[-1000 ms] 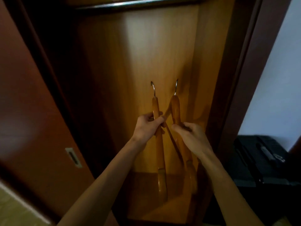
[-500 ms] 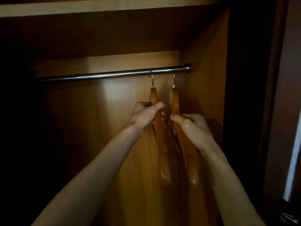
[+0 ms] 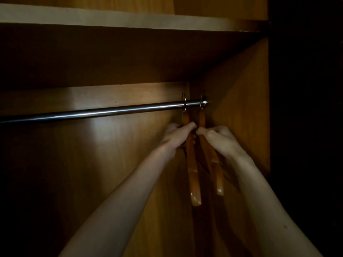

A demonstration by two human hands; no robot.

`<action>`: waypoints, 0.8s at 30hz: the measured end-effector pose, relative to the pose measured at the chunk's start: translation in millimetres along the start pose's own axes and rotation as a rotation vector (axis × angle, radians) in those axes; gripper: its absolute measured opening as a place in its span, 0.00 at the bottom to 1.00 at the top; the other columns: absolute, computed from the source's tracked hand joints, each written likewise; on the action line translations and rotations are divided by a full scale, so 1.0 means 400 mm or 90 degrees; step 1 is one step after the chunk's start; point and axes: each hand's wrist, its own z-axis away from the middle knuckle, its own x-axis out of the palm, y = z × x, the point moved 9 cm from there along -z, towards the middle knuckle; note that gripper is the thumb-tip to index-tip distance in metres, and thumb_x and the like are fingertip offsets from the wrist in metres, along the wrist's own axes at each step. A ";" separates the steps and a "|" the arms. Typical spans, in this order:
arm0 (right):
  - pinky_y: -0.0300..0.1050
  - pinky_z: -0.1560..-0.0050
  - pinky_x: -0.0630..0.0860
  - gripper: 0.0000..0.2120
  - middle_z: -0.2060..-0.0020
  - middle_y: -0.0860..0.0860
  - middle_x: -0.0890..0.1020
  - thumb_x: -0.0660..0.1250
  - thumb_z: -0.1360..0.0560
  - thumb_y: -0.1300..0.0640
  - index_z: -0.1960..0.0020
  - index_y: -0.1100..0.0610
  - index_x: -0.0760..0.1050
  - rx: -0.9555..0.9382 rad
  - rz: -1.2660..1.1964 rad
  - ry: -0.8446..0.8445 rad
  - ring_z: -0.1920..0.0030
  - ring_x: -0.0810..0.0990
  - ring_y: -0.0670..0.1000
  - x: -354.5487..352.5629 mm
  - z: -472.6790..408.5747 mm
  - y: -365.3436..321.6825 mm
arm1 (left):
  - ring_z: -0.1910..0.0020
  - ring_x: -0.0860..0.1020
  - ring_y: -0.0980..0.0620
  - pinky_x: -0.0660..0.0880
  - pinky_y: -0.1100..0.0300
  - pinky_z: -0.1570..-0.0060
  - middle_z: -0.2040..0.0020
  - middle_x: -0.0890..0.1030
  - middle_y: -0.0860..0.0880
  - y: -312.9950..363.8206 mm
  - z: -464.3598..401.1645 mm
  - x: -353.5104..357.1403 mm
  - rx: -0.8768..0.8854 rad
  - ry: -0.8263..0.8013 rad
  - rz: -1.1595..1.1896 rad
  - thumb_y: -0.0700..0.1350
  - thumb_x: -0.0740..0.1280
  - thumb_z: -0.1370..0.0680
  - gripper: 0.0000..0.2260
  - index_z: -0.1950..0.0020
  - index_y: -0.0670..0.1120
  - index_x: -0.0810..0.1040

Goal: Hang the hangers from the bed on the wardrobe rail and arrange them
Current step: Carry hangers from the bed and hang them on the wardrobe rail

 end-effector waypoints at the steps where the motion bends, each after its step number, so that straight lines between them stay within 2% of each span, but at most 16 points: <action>1: 0.45 0.58 0.80 0.13 0.62 0.57 0.87 0.68 0.24 0.51 0.57 0.59 0.86 0.003 0.000 0.000 0.61 0.85 0.57 -0.004 -0.004 0.010 | 0.70 0.81 0.53 0.81 0.61 0.64 0.66 0.84 0.47 -0.006 -0.006 0.008 0.004 -0.008 0.005 0.50 0.72 0.25 0.10 0.55 0.42 0.85; 3: 0.49 0.54 0.81 0.12 0.62 0.55 0.87 0.68 0.24 0.51 0.56 0.58 0.86 0.012 0.006 -0.011 0.58 0.86 0.57 -0.005 -0.006 0.027 | 0.72 0.81 0.55 0.78 0.62 0.68 0.67 0.84 0.49 -0.025 -0.013 0.019 0.001 -0.017 0.014 0.52 0.71 0.24 0.12 0.55 0.43 0.85; 5: 0.51 0.51 0.81 0.13 0.62 0.54 0.87 0.68 0.24 0.50 0.56 0.57 0.86 0.025 0.016 -0.023 0.57 0.86 0.56 -0.001 -0.003 0.040 | 0.71 0.81 0.55 0.77 0.62 0.67 0.68 0.84 0.49 -0.050 -0.017 0.027 -0.006 -0.024 0.026 0.56 0.72 0.24 0.16 0.54 0.43 0.85; 8: 0.49 0.54 0.81 0.13 0.62 0.53 0.87 0.68 0.24 0.49 0.55 0.57 0.85 0.039 0.005 -0.019 0.57 0.86 0.55 0.007 0.006 0.060 | 0.66 0.83 0.53 0.80 0.59 0.59 0.67 0.84 0.50 -0.073 -0.008 0.042 -0.003 -0.042 0.037 0.63 0.71 0.26 0.21 0.56 0.44 0.85; 10: 0.49 0.56 0.81 0.12 0.64 0.53 0.87 0.68 0.24 0.50 0.56 0.56 0.85 0.055 -0.006 -0.026 0.58 0.85 0.56 0.016 0.013 0.081 | 0.64 0.83 0.53 0.80 0.59 0.58 0.66 0.84 0.49 -0.078 -0.002 0.048 -0.004 -0.044 0.060 0.64 0.72 0.28 0.20 0.58 0.47 0.84; 14: 0.50 0.53 0.79 0.12 0.63 0.50 0.87 0.65 0.22 0.50 0.55 0.52 0.86 0.056 0.007 -0.023 0.55 0.85 0.55 0.022 0.021 0.110 | 0.57 0.84 0.52 0.80 0.59 0.55 0.63 0.85 0.49 -0.084 -0.001 0.066 -0.008 -0.070 0.091 0.62 0.72 0.26 0.17 0.62 0.49 0.82; 17: 0.48 0.54 0.77 0.12 0.59 0.49 0.86 0.64 0.20 0.46 0.55 0.46 0.84 0.057 0.015 -0.029 0.53 0.83 0.52 0.023 0.028 0.110 | 0.64 0.82 0.58 0.76 0.65 0.63 0.69 0.82 0.54 -0.081 0.003 0.071 -0.002 -0.073 0.106 0.59 0.72 0.25 0.14 0.62 0.50 0.81; 19: 0.48 0.52 0.77 0.11 0.55 0.48 0.85 0.63 0.20 0.43 0.53 0.43 0.83 0.067 0.014 -0.036 0.51 0.83 0.50 0.019 0.038 0.115 | 0.65 0.82 0.59 0.76 0.66 0.64 0.71 0.81 0.55 -0.079 0.005 0.073 -0.002 -0.070 0.106 0.59 0.72 0.25 0.14 0.62 0.50 0.82; 20: 0.49 0.50 0.78 0.12 0.54 0.48 0.85 0.63 0.20 0.41 0.51 0.44 0.83 0.072 0.009 -0.032 0.51 0.83 0.51 0.015 0.044 0.119 | 0.63 0.82 0.58 0.77 0.64 0.62 0.69 0.82 0.55 -0.079 0.006 0.073 0.001 -0.067 0.104 0.59 0.72 0.25 0.14 0.62 0.50 0.82; 22: 0.47 0.53 0.78 0.13 0.53 0.48 0.86 0.64 0.21 0.41 0.45 0.46 0.83 0.073 0.007 -0.020 0.51 0.83 0.50 0.009 0.063 0.127 | 0.60 0.83 0.55 0.80 0.61 0.57 0.65 0.84 0.52 -0.079 0.010 0.072 0.024 -0.053 0.086 0.58 0.72 0.25 0.14 0.60 0.49 0.83; 24: 0.46 0.54 0.79 0.14 0.55 0.47 0.86 0.65 0.21 0.42 0.44 0.47 0.82 0.068 0.000 0.005 0.53 0.84 0.49 -0.001 0.092 0.135 | 0.58 0.83 0.53 0.80 0.60 0.55 0.60 0.85 0.51 -0.081 0.018 0.068 0.078 -0.020 0.052 0.58 0.72 0.25 0.13 0.56 0.49 0.84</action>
